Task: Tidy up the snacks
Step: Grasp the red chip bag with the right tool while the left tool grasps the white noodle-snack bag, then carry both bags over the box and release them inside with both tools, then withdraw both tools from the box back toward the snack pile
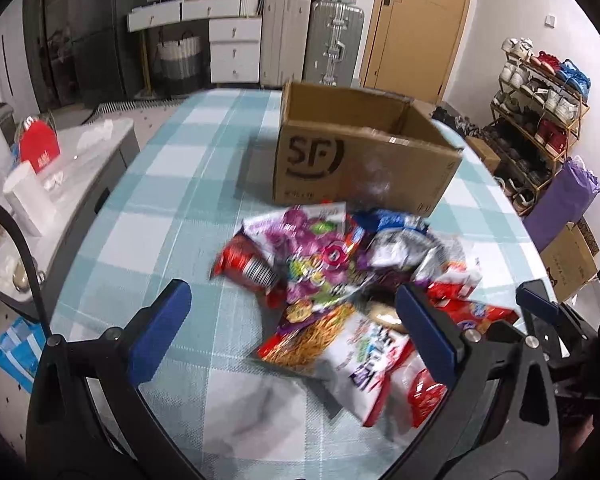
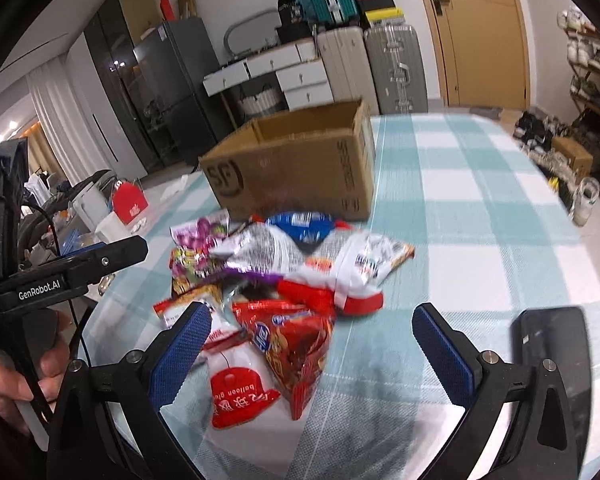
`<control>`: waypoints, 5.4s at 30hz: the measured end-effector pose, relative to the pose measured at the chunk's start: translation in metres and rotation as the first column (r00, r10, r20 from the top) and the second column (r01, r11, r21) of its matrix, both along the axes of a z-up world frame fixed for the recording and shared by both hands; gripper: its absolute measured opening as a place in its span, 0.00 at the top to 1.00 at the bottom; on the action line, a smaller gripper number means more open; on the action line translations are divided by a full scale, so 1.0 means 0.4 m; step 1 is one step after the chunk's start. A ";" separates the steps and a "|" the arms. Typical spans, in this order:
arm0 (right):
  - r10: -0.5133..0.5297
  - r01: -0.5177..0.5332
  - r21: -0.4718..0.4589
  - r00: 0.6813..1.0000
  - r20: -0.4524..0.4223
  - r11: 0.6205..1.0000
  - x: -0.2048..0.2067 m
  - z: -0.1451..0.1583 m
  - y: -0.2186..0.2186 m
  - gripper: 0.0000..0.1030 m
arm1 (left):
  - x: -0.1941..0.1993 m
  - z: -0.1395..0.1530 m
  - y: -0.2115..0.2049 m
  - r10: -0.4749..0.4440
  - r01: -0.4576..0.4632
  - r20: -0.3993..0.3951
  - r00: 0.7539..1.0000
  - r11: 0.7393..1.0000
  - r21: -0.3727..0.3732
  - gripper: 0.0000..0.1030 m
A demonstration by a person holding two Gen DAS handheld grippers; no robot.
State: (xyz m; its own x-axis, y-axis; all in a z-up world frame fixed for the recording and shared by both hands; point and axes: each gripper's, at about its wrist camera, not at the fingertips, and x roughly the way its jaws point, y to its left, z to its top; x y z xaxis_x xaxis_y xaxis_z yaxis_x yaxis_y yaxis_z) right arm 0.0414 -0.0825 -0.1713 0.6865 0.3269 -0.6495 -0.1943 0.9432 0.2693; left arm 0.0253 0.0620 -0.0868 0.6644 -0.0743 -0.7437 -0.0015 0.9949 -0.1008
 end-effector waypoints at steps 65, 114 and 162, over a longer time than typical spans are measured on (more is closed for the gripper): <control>0.149 -0.150 0.219 0.989 0.018 0.964 -0.054 -0.084 -0.055 0.63 | 0.075 -0.208 -0.035 -0.136 0.044 -0.277 0.951 0.948 -0.315 0.48; 0.191 -0.243 0.216 0.952 0.237 0.945 0.206 0.337 -0.002 0.63 | 0.324 0.289 0.063 -0.243 0.254 0.074 0.967 0.915 -0.315 0.63; 0.129 -0.120 0.114 0.989 -0.072 0.986 0.636 0.093 0.034 0.44 | 0.736 0.009 -0.035 -0.161 0.127 -0.201 0.966 0.977 -0.173 0.30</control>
State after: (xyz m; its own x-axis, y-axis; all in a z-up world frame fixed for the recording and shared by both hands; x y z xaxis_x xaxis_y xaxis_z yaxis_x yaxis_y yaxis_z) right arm 0.2956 -0.0688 -0.1341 0.5842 0.4786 -0.6555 -0.2827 0.8770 0.3884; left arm 0.3195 0.0482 -0.0832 0.4662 -0.2849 -0.8376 0.1023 0.9578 -0.2688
